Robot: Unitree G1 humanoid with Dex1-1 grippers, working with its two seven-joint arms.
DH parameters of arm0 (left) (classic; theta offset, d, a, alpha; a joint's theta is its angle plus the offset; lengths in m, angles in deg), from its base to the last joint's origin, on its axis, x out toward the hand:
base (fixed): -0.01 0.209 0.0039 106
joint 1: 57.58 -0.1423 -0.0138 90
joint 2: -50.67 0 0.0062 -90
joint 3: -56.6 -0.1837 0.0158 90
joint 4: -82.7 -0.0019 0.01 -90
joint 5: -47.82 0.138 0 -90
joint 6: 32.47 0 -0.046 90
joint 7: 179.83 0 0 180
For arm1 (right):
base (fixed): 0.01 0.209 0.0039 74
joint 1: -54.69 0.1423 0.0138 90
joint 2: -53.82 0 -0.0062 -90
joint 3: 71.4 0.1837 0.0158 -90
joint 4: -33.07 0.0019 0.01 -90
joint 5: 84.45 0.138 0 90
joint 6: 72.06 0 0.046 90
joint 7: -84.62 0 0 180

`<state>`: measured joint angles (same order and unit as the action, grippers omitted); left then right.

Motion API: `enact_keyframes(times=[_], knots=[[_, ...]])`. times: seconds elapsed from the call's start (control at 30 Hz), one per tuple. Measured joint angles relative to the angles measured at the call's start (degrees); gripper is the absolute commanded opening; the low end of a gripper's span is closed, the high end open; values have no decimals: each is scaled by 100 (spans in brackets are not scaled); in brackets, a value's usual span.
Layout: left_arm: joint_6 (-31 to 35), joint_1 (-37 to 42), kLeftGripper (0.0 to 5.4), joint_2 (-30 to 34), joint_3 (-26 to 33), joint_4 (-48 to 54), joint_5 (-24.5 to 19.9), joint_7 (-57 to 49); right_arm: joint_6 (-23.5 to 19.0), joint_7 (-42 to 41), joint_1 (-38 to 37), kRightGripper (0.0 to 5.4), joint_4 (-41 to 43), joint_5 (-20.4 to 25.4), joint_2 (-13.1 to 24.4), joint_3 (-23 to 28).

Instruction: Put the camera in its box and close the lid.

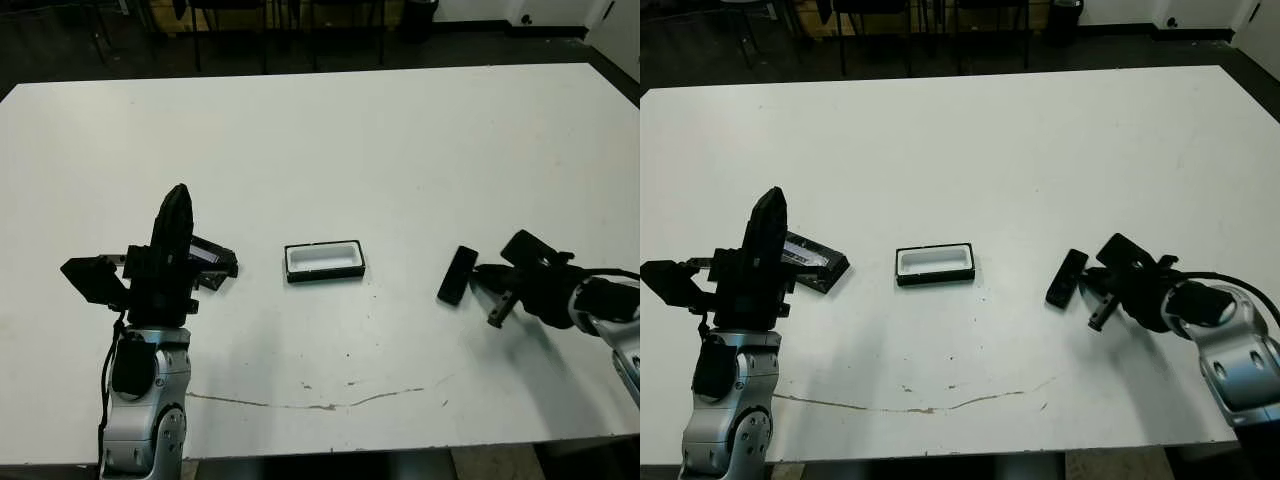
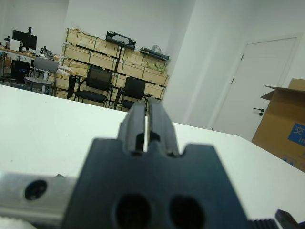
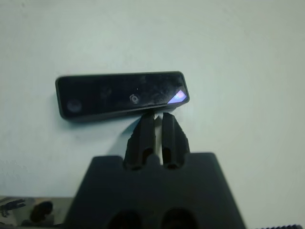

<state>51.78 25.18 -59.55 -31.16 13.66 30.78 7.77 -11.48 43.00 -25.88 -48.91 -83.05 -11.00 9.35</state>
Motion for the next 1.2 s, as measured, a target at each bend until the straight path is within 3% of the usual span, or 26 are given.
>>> enact_keyframes(times=[0.37,0.67,1.03,1.2], knots=[[-16,-7,0,-1,2,-15,3,-1,-12,-3,555,2,-227,-457,-206,-497],[-34,-8,0,-1,2,-92,22,0,358,-18,683,2,-570,-460,-317,-522],[-78,-1,0,4,3,-164,22,8,535,-71,746,2,-692,-488,-346,-532],[-78,12,0,4,-8,-189,29,12,540,-190,706,2,-687,-279,-416,-441]])
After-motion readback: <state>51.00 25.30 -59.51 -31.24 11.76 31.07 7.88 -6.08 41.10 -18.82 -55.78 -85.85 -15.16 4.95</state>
